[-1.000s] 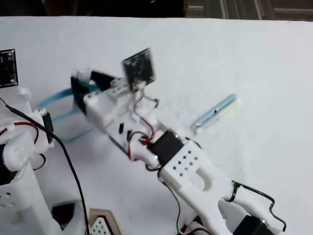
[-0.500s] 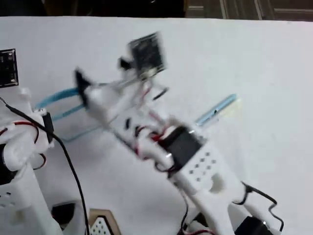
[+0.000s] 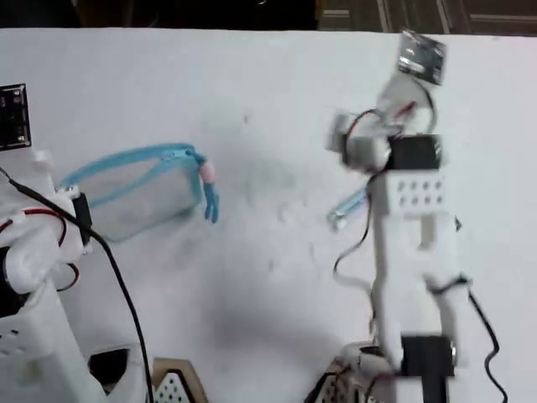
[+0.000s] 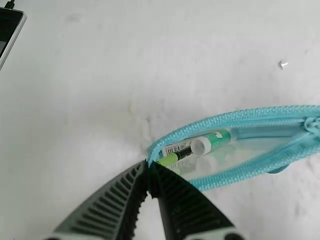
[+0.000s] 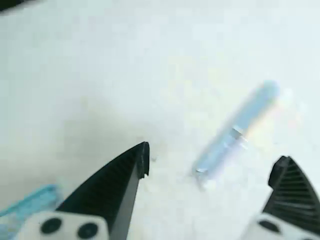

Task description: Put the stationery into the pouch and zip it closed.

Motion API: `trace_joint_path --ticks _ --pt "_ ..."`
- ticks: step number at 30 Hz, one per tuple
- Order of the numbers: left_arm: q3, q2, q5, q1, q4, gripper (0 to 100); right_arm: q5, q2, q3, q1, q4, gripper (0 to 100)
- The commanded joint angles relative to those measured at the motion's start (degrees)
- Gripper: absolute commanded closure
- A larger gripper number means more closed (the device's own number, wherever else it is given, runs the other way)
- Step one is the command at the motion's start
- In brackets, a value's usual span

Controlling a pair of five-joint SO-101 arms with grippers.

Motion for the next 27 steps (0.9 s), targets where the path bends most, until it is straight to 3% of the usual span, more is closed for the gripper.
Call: trace_joint_path --ticks 1,6,12,24,27 --pt "3.5 3.5 0.0 -0.1 0.4 98 -2.9 10.1 -2.7 7.2 1.5 63.6" --pt "3.5 3.5 0.0 -0.1 0.4 98 -11.6 24.0 -9.8 10.9 1.5 63.6" --pt "3.7 3.5 0.0 -0.1 0.4 98 -17.0 37.8 -24.0 10.7 1.5 63.6" --pt "3.7 3.5 0.0 -0.1 0.4 98 -17.7 71.0 -57.8 10.3 4.9 64.2" --pt "3.8 3.5 0.0 -0.1 0.4 98 -17.5 76.5 -67.3 10.2 11.3 75.2"
